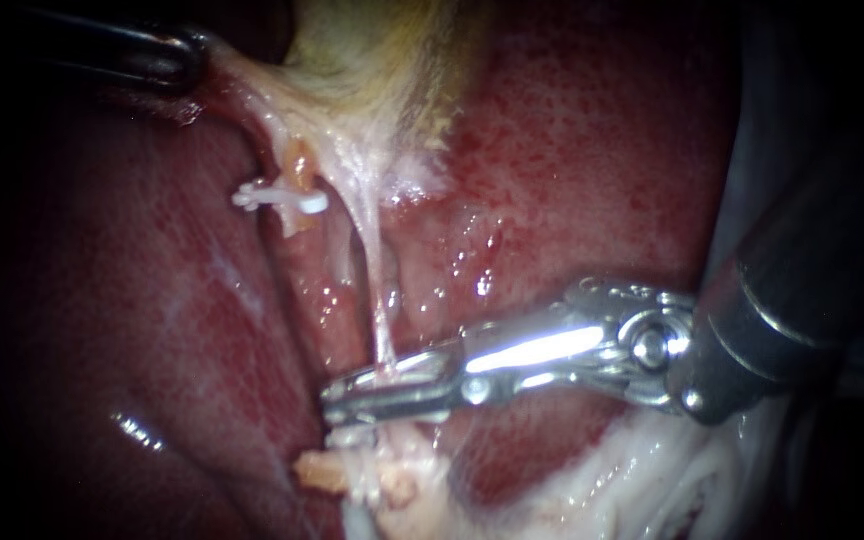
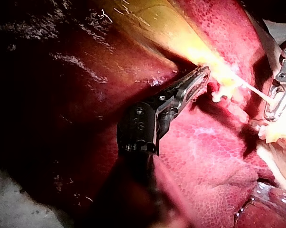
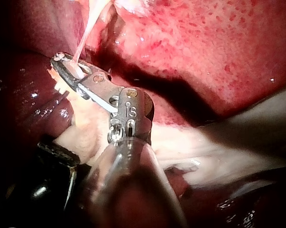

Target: Going back second clip right tube

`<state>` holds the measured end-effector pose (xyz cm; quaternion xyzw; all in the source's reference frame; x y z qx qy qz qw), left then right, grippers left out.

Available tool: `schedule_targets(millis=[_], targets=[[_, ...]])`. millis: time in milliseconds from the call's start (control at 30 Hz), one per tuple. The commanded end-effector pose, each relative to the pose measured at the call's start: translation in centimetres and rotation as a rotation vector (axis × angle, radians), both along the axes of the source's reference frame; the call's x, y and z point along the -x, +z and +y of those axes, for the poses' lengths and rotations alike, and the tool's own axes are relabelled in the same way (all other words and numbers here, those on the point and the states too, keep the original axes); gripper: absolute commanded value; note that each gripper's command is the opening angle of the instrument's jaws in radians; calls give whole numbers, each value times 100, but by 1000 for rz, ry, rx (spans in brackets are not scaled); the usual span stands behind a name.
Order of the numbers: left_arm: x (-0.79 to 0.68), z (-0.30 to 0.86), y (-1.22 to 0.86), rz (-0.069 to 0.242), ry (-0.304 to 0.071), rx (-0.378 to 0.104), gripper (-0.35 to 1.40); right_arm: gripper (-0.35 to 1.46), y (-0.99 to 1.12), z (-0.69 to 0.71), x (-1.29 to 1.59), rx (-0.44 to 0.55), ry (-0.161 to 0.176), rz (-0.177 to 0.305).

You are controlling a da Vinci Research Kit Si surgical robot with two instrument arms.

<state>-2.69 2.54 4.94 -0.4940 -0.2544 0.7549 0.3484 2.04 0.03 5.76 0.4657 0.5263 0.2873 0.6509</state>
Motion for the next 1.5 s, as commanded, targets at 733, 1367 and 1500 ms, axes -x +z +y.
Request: schedule_targets(millis=[733, 1367, 1500], targets=[[-1, -1, 2, 0, 1, 1, -35, 50, 56, 4, 0, 261, 77, -103], [-4, -1, 1, -1, 2, 0, -35, 50, -5, 21, 107, 693, 7, -132], [-3, 0, 2, -1, 2, 0, -35, 50, -10, 28, 133, 712, 7, -139]])
